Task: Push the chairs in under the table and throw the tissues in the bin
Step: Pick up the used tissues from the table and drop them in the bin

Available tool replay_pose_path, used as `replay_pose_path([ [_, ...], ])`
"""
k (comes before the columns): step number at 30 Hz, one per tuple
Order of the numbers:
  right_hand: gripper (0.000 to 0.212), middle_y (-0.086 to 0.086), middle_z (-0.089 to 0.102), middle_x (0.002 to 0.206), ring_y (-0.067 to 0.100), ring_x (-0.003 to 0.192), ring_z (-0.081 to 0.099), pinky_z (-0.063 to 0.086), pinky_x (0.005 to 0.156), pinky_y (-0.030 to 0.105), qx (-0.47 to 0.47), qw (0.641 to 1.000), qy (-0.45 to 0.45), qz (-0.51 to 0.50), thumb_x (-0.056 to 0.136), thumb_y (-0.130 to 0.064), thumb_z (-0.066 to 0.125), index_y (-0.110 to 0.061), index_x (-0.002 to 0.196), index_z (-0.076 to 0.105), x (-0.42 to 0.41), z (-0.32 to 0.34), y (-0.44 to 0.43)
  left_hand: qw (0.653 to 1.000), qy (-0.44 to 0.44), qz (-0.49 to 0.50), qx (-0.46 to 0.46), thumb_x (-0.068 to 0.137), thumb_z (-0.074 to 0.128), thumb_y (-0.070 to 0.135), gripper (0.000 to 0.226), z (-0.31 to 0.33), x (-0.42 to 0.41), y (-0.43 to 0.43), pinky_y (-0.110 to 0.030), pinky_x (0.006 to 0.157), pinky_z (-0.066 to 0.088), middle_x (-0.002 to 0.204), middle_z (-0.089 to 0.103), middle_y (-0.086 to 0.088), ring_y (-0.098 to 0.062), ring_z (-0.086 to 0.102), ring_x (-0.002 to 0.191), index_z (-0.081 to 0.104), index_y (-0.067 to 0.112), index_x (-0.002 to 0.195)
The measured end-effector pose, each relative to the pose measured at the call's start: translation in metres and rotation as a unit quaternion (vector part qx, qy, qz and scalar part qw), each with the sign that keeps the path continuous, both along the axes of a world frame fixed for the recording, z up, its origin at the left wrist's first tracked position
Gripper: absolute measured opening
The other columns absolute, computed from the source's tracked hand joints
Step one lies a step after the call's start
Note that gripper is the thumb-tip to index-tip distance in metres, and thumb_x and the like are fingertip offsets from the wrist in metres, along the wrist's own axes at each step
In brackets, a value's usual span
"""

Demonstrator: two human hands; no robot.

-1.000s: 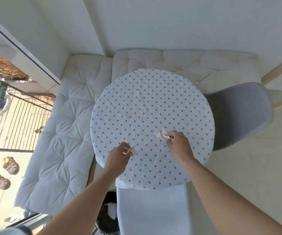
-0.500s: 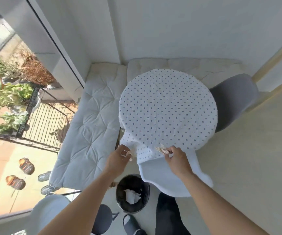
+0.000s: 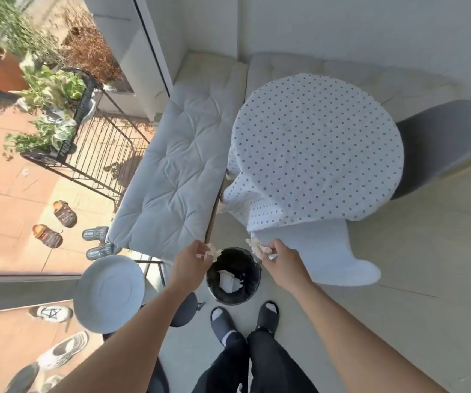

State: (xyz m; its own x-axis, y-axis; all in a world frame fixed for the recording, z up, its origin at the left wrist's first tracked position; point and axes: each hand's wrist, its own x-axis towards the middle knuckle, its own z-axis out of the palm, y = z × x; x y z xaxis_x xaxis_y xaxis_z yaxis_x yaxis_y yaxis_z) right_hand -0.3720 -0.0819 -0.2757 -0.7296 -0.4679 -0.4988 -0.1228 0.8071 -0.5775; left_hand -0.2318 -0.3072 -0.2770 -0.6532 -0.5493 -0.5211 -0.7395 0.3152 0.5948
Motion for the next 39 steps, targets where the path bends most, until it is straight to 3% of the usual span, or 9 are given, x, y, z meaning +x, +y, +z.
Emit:
replay_pose_path([
  [3, 0.014, -0.004, 0.066, 0.094, 0.011, 0.070, 0.058, 0.037, 0.052, 0.024, 0.014, 0.999, -0.029, 0.020, 0.097, -0.038, 0.058, -0.026, 0.103, 0.053, 0.015, -0.019, -0.006, 0.999, -0.009, 0.038, 0.009, 0.094, 0.071, 0.028, 0.015, -0.019, 0.016, 0.003, -0.029, 0.071, 0.047, 0.101, 0.073, 0.005, -0.018, 0.071, 0.087, 0.067, 0.018, 0.105],
  [7, 0.016, -0.012, 0.061, 0.096, 0.001, 0.081, 0.053, 0.034, 0.058, 0.015, 0.019, 0.997, -0.068, 0.032, 0.098, -0.041, 0.059, -0.027, 0.105, 0.055, 0.030, -0.055, -0.009, 0.994, -0.023, 0.090, 0.057, 0.096, 0.070, 0.032, 0.017, -0.053, 0.032, 0.005, -0.017, 0.060, 0.041, 0.087, 0.070, 0.013, -0.005, 0.065, 0.077, 0.065, 0.018, 0.102],
  [11, 0.018, -0.015, 0.058, 0.094, 0.000, 0.080, 0.055, 0.040, 0.059, 0.020, 0.031, 0.993, -0.109, 0.034, 0.098, -0.039, 0.058, -0.023, 0.106, 0.058, 0.038, -0.109, -0.011, 0.988, -0.055, 0.123, 0.072, 0.096, 0.070, 0.037, 0.021, -0.103, 0.038, 0.005, -0.017, 0.054, 0.040, 0.090, 0.069, 0.012, -0.001, 0.063, 0.072, 0.065, 0.018, 0.103],
  [18, 0.015, 0.000, 0.054, 0.105, 0.017, 0.086, 0.059, 0.040, 0.065, 0.021, 0.068, 0.993, -0.084, 0.040, 0.096, -0.035, 0.061, -0.023, 0.102, 0.068, 0.048, -0.213, -0.014, 0.982, -0.098, 0.138, 0.081, 0.093, 0.067, 0.045, 0.021, -0.201, 0.053, 0.008, -0.024, 0.064, 0.049, 0.098, 0.073, 0.011, -0.007, 0.067, 0.086, 0.068, 0.026, 0.102],
  [21, 0.020, -0.003, 0.061, 0.101, 0.020, 0.092, 0.060, 0.040, 0.072, 0.028, 0.072, 0.993, -0.080, 0.044, 0.098, -0.037, 0.058, -0.022, 0.108, 0.068, 0.049, -0.252, -0.016, 0.983, -0.101, 0.132, 0.079, 0.093, 0.067, 0.046, 0.021, -0.237, 0.057, 0.012, -0.032, 0.072, 0.057, 0.096, 0.073, 0.012, -0.012, 0.070, 0.085, 0.069, 0.026, 0.101],
  [24, 0.015, -0.004, 0.066, 0.092, 0.020, 0.085, 0.058, 0.039, 0.064, 0.030, 0.083, 0.993, -0.080, 0.038, 0.098, -0.031, 0.057, -0.019, 0.100, 0.066, 0.049, -0.281, -0.017, 0.983, -0.107, 0.132, 0.073, 0.094, 0.068, 0.044, 0.021, -0.264, 0.059, 0.017, -0.030, 0.070, 0.052, 0.092, 0.071, 0.012, -0.009, 0.068, 0.085, 0.070, 0.024, 0.099],
  [27, 0.013, -0.005, 0.066, 0.093, 0.017, 0.084, 0.059, 0.039, 0.058, 0.021, 0.085, 0.992, -0.084, 0.029, 0.099, -0.030, 0.058, -0.020, 0.103, 0.065, 0.049, -0.298, -0.018, 0.982, -0.104, 0.135, 0.082, 0.093, 0.070, 0.042, 0.018, -0.282, 0.056, 0.022, -0.026, 0.067, 0.051, 0.091, 0.073, 0.012, -0.008, 0.070, 0.087, 0.070, 0.025, 0.099],
  [32, 0.023, -0.005, 0.067, 0.118, 0.015, 0.111, 0.062, 0.047, 0.089, 0.027, 0.066, 0.993, -0.097, -0.007, 0.099, -0.032, 0.061, -0.023, 0.121, 0.064, 0.053, -0.305, -0.017, 0.980, -0.093, 0.122, 0.126, 0.092, 0.072, 0.041, 0.024, -0.285, 0.048, 0.030, -0.021, 0.066, 0.049, 0.101, 0.074, 0.016, -0.007, 0.071, 0.094, 0.068, 0.029, 0.112],
  [39, 0.026, -0.003, 0.066, 0.122, 0.018, 0.117, 0.060, 0.044, 0.096, 0.028, 0.057, 0.994, -0.093, -0.022, 0.098, -0.033, 0.061, -0.023, 0.122, 0.064, 0.052, -0.272, -0.013, 0.982, -0.096, 0.094, 0.133, 0.094, 0.071, 0.041, 0.031, -0.255, 0.051, 0.039, -0.023, 0.071, 0.051, 0.109, 0.074, 0.013, -0.010, 0.071, 0.099, 0.067, 0.028, 0.121],
])
